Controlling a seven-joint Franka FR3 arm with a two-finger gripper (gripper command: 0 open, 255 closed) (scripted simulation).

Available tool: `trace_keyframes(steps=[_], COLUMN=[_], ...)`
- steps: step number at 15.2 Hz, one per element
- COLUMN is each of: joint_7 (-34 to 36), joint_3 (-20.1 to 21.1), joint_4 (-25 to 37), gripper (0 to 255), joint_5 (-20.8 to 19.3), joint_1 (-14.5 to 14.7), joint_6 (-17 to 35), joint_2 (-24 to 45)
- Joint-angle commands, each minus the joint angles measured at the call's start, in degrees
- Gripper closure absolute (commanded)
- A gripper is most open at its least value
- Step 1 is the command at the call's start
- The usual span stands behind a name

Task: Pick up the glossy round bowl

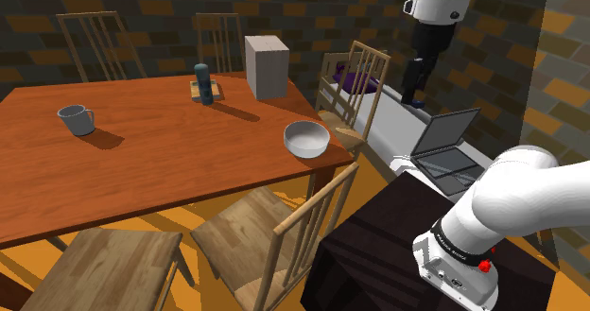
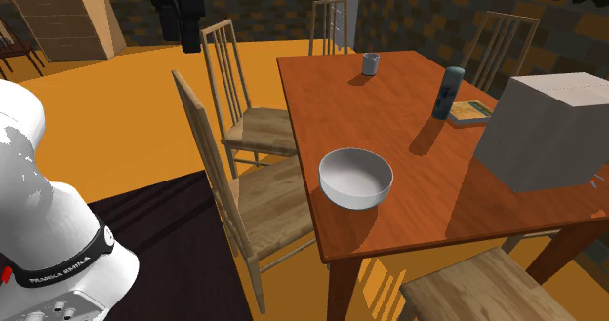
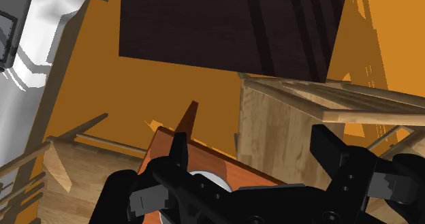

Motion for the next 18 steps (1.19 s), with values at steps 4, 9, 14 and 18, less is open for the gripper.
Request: trace_keyframes(steps=[4,9,14,18], joint_7=[-0.99,-2.61,-4.29,-5.83], joint_3=[-1.21,-3.17,-5.06,-6.46], joint_4=[-2.35,-4.59,-4.65,-3.12], gripper=[0,0,0,0], joint_5=[-0.63,-1.43,-1.75,-1.46], joint_1=[-0.52,-1.35,-2.01,-2.36], joint_6=[6.35,16.95,27.13,34.59], joint_2=[3.44,10.86,20.07,28.37])
